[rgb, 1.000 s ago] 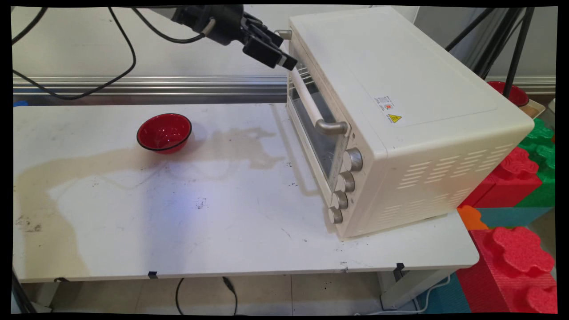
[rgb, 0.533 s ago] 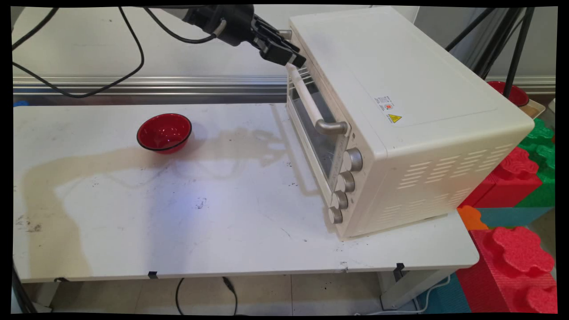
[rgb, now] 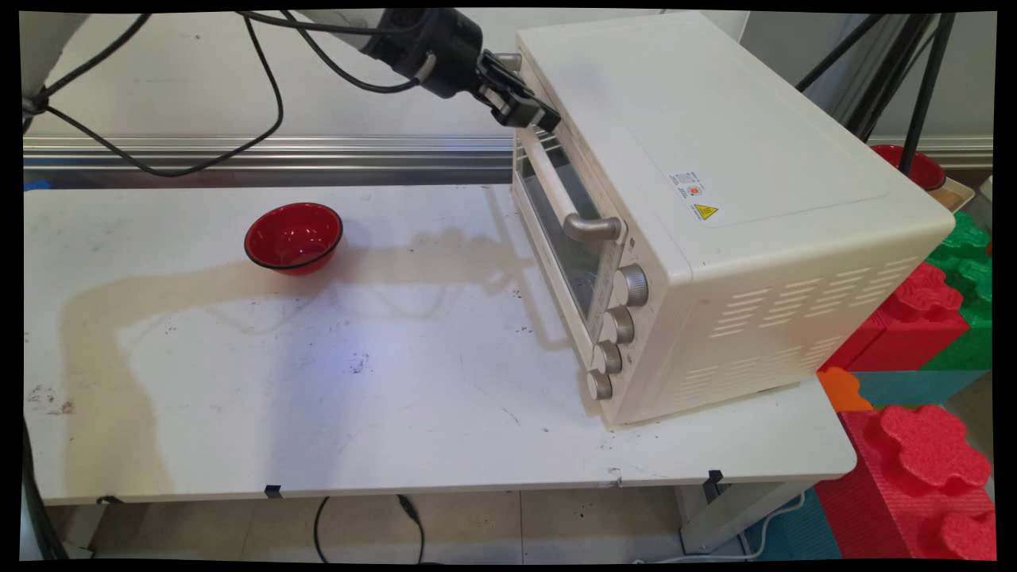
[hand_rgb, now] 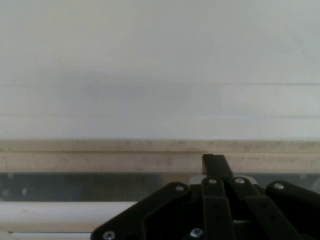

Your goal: Open the oven

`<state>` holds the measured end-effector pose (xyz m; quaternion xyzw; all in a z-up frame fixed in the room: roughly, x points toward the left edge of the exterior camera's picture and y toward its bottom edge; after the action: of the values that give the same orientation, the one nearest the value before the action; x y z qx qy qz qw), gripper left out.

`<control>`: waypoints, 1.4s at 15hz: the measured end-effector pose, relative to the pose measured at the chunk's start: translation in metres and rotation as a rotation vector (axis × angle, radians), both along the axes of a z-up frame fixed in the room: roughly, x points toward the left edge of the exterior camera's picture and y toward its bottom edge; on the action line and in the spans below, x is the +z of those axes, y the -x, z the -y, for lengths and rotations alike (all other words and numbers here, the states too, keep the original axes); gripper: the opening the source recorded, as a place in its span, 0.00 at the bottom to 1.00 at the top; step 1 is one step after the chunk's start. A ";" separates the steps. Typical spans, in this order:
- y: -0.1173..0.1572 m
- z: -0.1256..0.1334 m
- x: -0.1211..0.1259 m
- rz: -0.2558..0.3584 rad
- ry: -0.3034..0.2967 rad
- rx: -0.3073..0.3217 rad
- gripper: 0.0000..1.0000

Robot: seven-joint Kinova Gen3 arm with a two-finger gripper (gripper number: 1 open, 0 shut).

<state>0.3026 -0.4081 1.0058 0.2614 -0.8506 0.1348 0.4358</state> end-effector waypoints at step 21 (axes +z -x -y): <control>-0.014 -0.009 -0.024 0.044 -0.042 0.003 0.00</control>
<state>0.3167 -0.3995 0.9819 0.2686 -0.8624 0.1232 0.4110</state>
